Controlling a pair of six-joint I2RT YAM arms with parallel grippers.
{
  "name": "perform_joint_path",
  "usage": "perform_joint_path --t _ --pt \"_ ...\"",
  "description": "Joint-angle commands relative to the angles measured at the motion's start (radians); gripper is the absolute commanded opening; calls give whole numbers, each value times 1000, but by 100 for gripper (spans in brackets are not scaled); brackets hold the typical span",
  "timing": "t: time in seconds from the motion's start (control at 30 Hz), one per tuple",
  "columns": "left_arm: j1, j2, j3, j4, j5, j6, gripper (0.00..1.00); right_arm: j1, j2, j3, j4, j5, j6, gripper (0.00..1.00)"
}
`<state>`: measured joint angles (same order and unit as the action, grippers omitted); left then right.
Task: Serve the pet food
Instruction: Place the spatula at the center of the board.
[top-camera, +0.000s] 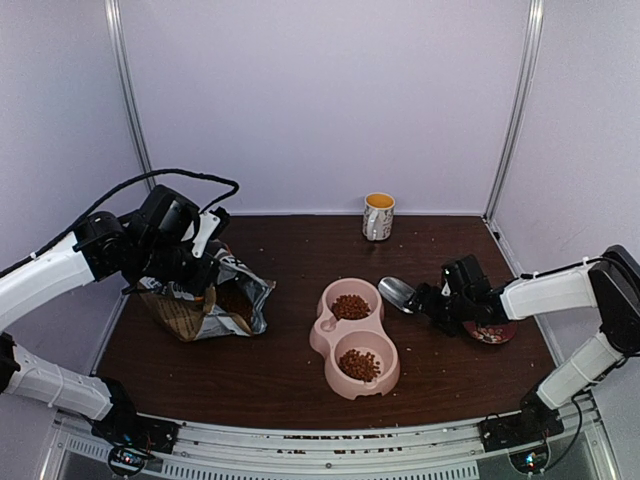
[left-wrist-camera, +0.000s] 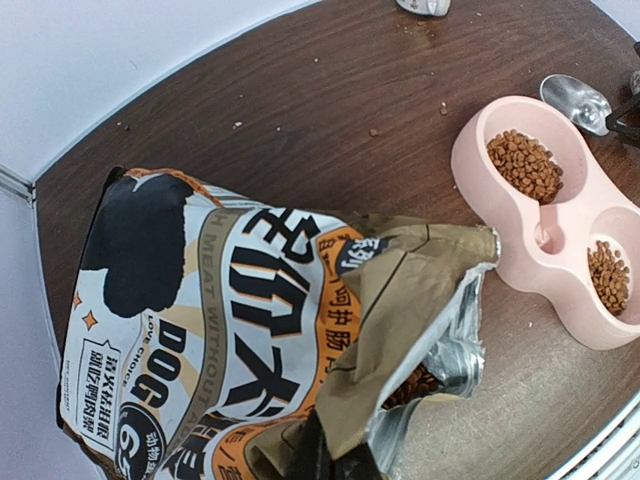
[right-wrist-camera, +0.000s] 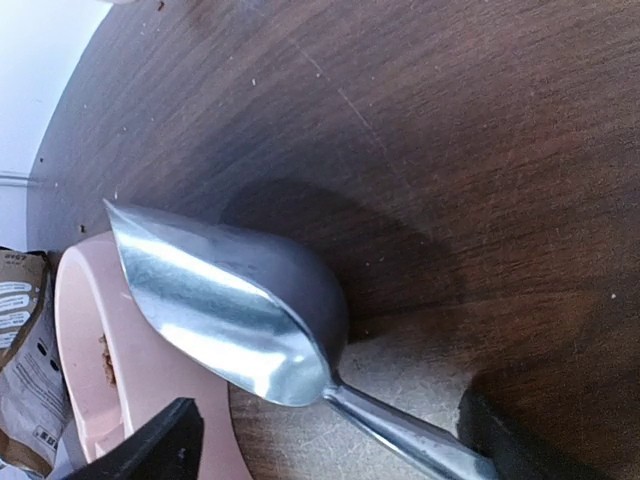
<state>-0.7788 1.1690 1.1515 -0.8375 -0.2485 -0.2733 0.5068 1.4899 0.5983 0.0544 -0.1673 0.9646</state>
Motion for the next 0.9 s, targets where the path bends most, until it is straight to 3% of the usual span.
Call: perform_joint_path --t 0.0,0.67,0.87 --pt "4 -11 21 105 -62 13 0 28 -31 -2 -159 85 -52 98" --pt "4 -49 17 106 28 -43 0 160 -251 170 -617 322 -179 100" --pt "-2 -76 13 98 128 -56 0 253 -324 228 -614 291 -262 100"
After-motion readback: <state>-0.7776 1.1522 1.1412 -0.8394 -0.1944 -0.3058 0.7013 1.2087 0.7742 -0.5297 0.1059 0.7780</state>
